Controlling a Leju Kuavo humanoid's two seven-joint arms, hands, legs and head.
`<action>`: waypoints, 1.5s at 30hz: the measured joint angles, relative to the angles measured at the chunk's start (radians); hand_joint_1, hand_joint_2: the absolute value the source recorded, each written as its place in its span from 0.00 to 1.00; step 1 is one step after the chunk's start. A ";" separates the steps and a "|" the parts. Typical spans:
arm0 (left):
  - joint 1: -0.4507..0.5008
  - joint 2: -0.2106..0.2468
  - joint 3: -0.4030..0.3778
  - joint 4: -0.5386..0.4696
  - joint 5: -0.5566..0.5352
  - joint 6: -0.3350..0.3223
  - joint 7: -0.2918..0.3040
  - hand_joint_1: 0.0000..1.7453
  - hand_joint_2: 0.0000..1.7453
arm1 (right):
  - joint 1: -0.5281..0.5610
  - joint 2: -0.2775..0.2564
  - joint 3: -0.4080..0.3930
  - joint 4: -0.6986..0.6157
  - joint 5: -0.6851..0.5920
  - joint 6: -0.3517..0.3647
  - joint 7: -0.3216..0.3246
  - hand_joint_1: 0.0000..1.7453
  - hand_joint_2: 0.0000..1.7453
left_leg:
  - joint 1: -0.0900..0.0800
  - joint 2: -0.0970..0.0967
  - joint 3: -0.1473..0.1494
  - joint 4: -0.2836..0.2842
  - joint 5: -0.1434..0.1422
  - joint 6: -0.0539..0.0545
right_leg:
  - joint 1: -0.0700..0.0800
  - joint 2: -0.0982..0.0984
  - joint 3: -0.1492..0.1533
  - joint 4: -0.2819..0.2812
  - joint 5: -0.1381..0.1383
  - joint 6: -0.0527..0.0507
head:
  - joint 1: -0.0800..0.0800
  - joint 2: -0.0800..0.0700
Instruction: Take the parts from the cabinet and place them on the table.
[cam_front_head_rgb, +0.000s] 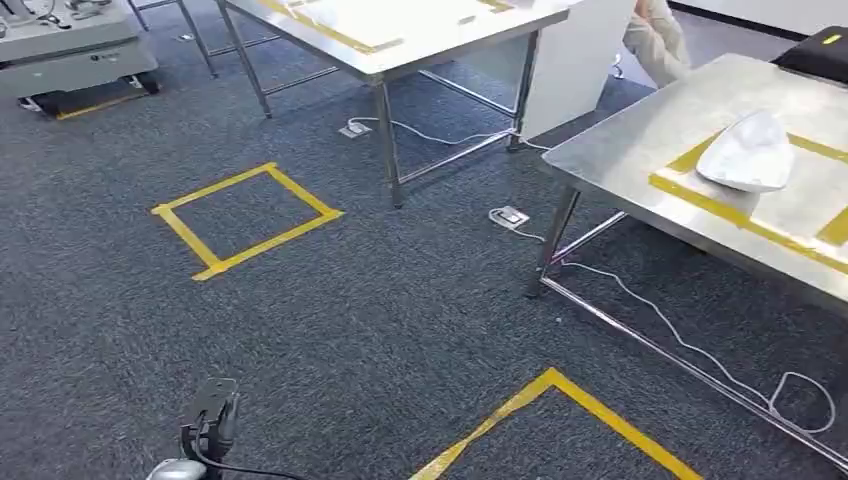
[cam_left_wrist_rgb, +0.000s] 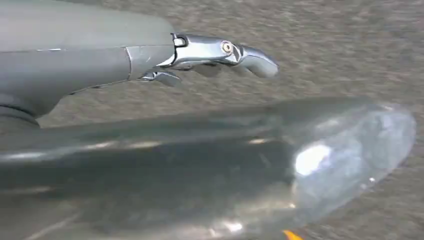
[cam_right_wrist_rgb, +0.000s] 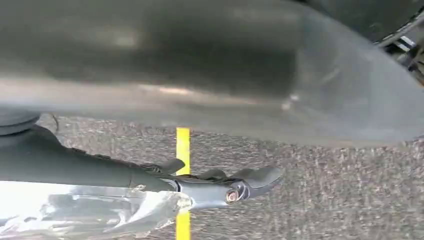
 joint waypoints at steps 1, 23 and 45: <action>-0.004 -0.001 0.000 0.000 0.000 -0.001 0.000 0.00 0.00 | 0.004 -0.001 0.001 0.000 0.001 0.000 0.000 0.00 0.00 | 0.001 0.024 -0.024 0.065 -0.064 -0.006 | 0.000 -0.016 -0.005 0.000 0.007 -0.001 | -0.002 0.000; 0.001 0.008 0.001 0.000 -0.005 -0.037 0.025 0.00 0.00 | 0.009 -0.007 0.023 0.000 0.019 0.004 -0.006 0.00 0.00 | 0.005 -0.029 0.099 -0.023 -0.034 0.035 | -0.003 -0.010 -0.086 0.112 0.018 0.044 | 0.010 0.000; -0.016 -0.055 0.001 0.000 -0.027 0.037 0.035 0.00 0.00 | 0.003 -0.019 0.033 0.001 0.024 0.021 -0.006 0.00 0.00 | 0.009 0.092 0.098 -0.011 -0.056 0.026 | -0.006 -0.132 -0.067 0.036 0.023 0.057 | 0.005 0.000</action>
